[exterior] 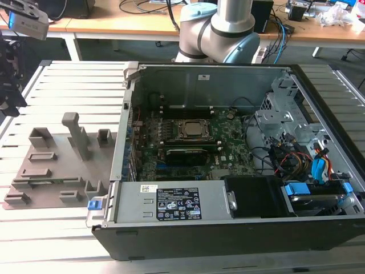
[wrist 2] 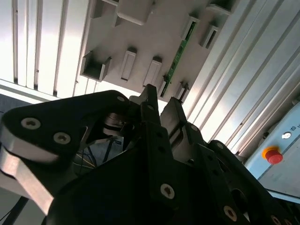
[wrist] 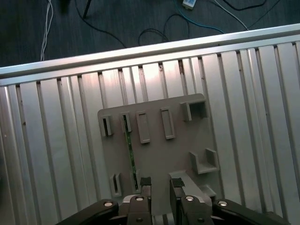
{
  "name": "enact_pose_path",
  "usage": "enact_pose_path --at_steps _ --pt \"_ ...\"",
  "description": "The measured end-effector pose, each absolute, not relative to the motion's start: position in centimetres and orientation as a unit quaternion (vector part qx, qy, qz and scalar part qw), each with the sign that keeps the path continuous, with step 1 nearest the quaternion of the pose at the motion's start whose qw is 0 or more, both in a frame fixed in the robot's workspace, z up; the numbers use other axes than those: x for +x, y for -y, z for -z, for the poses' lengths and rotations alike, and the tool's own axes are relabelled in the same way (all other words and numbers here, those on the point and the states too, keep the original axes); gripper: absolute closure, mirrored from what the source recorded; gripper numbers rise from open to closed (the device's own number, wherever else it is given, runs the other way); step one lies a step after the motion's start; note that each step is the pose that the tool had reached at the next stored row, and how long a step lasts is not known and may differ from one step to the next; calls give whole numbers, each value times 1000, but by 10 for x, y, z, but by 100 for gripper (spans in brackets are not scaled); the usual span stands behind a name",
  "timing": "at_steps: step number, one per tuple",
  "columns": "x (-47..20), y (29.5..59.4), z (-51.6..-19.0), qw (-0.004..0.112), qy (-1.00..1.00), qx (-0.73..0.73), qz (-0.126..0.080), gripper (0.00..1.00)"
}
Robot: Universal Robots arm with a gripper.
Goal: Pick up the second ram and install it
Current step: 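Pick up the second ram and move it above second insertion slot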
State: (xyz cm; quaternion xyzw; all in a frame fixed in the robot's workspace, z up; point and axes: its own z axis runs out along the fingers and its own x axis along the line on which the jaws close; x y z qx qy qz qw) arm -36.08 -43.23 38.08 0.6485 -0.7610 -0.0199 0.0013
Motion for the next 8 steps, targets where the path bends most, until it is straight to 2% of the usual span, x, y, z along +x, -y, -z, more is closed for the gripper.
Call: enact_pose_path --at_steps 8 --pt "-361 432 -374 1 761 648 20 70"
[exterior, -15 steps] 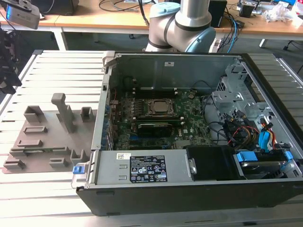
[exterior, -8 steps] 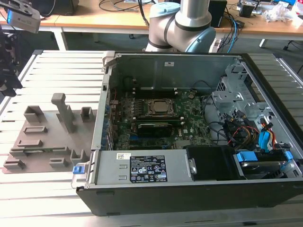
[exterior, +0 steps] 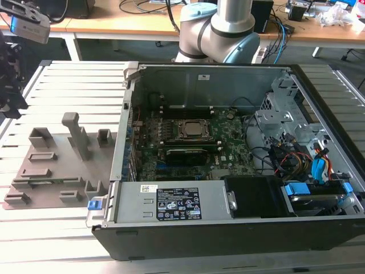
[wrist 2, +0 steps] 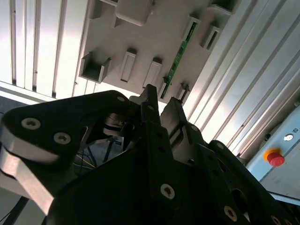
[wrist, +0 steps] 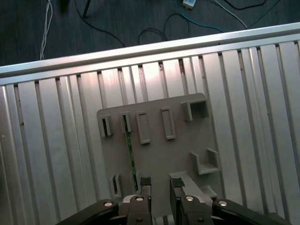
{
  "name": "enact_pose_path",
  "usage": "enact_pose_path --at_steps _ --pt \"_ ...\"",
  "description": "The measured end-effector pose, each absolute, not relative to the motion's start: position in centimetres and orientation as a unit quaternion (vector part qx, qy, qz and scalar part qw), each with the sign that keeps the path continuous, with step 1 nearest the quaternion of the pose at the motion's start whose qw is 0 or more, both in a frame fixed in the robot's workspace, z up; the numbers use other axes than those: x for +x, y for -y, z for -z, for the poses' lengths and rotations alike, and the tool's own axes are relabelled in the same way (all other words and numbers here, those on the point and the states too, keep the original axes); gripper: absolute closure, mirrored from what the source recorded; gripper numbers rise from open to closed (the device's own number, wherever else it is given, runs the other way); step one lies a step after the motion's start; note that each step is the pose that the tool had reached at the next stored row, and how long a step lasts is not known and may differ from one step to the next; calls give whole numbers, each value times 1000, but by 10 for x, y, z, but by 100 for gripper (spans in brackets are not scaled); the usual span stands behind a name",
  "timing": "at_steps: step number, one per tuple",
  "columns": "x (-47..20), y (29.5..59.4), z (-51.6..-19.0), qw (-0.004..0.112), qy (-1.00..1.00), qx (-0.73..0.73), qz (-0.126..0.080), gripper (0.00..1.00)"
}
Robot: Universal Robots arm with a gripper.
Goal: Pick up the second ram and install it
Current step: 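Pick up the second ram and move it above second insertion slot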
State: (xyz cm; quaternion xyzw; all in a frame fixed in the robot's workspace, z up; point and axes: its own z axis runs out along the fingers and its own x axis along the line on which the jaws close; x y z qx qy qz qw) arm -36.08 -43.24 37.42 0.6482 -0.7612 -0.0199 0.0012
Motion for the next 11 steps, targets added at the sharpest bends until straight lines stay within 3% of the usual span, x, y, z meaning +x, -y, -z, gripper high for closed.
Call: enact_pose_path --at_steps 11 --pt "-361 432 -365 1 761 648 20 70"
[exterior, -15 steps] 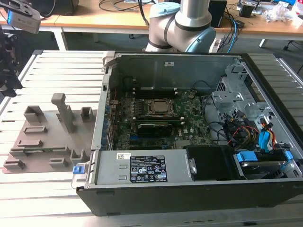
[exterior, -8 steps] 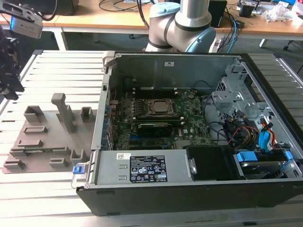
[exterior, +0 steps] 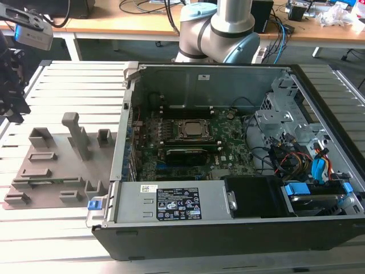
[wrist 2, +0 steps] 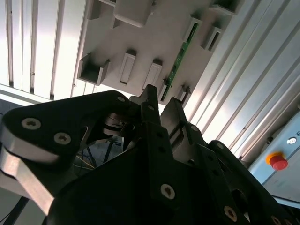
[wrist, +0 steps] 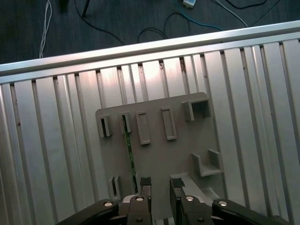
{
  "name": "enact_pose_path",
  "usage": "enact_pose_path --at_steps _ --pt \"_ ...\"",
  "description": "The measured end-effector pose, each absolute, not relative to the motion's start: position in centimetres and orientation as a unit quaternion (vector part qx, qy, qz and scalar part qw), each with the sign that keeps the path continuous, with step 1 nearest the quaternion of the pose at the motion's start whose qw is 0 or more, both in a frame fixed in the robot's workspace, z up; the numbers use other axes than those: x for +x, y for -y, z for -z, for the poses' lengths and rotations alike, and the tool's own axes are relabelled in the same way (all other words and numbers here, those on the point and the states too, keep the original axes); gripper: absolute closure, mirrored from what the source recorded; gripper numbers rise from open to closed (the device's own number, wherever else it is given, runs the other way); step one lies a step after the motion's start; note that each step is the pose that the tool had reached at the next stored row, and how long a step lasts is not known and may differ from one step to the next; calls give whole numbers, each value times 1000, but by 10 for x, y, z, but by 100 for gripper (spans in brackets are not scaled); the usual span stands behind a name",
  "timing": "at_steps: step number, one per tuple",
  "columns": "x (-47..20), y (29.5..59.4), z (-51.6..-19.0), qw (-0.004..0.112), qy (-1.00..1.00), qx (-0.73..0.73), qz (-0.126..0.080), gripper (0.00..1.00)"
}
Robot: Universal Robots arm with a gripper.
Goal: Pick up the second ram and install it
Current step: 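Pick up the second ram and move it above second insertion slot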
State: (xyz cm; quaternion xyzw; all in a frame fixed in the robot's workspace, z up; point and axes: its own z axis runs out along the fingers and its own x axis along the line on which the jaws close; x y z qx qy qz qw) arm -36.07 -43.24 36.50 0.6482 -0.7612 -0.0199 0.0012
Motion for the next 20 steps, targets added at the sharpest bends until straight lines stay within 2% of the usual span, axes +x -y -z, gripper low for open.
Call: enact_pose_path --at_steps 20 --pt "-361 433 -348 1 761 648 20 70"
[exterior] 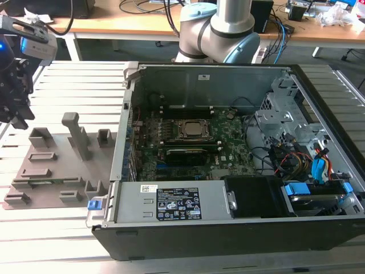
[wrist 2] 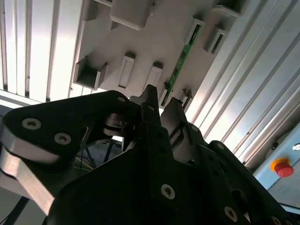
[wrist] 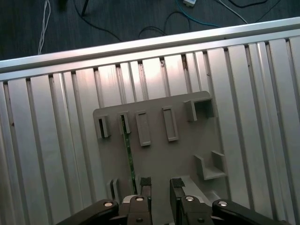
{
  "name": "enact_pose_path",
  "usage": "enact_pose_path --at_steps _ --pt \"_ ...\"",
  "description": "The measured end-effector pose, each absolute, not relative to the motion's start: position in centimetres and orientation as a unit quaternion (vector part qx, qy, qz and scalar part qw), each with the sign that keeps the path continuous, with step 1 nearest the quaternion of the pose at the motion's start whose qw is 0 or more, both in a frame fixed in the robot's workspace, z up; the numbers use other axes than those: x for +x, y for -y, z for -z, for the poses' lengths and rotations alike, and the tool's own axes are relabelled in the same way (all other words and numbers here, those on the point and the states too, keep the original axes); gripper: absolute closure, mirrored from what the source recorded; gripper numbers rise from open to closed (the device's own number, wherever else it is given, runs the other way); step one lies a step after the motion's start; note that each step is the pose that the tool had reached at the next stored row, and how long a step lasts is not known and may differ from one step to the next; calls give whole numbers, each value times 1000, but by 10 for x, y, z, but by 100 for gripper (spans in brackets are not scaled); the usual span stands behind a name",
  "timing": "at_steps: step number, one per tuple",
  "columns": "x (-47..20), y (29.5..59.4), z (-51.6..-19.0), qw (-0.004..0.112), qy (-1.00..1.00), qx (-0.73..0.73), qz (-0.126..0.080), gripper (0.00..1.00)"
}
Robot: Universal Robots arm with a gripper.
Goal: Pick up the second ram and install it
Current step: 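Pick up the second ram and move it above second insertion slot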
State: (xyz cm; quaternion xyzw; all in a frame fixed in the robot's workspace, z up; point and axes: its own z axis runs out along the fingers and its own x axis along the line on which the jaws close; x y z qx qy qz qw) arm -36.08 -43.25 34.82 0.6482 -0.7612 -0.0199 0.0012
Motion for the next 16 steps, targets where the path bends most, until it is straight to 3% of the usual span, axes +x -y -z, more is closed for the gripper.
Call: enact_pose_path --at_steps 16 --pt "-361 434 -336 1 761 648 20 70"
